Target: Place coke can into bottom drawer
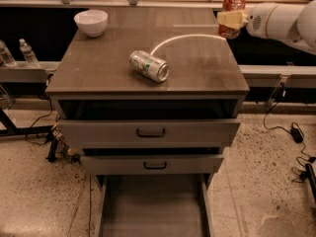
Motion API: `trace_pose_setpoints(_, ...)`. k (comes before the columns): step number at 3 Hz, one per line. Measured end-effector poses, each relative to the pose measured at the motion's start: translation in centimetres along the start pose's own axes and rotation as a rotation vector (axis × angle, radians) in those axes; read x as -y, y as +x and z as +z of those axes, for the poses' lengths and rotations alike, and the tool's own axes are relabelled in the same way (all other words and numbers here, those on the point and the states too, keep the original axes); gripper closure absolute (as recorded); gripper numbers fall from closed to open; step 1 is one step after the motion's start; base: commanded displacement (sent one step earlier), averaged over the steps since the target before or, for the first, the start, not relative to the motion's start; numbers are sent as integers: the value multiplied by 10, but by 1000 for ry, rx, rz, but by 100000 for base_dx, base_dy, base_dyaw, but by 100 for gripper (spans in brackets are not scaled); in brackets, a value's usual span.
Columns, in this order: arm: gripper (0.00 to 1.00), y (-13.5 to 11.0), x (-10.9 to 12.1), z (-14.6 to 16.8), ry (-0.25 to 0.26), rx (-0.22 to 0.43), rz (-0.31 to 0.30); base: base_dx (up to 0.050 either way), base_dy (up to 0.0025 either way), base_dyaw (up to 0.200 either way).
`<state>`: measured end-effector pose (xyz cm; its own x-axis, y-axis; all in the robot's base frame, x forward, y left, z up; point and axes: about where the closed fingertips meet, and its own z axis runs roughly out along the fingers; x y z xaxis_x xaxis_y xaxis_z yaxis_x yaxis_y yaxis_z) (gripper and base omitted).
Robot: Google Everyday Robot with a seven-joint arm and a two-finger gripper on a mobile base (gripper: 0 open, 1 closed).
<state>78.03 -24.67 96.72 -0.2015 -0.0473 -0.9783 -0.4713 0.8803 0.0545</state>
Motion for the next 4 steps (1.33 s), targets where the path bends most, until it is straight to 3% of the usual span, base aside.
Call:
trace_pose_setpoints(1, 100, 16, 5, -81, -80, -17, -10, 0, 0, 0)
trace_pose_setpoints(2, 100, 29, 23, -151, -62, -43, -13, 0, 0, 0)
trace_pose_setpoints(3, 100, 34, 28, -162, -56, -51, -9, 0, 0, 0)
trace_pose_setpoints(4, 100, 41, 29, -168, -85, -66, -32, 0, 0, 0)
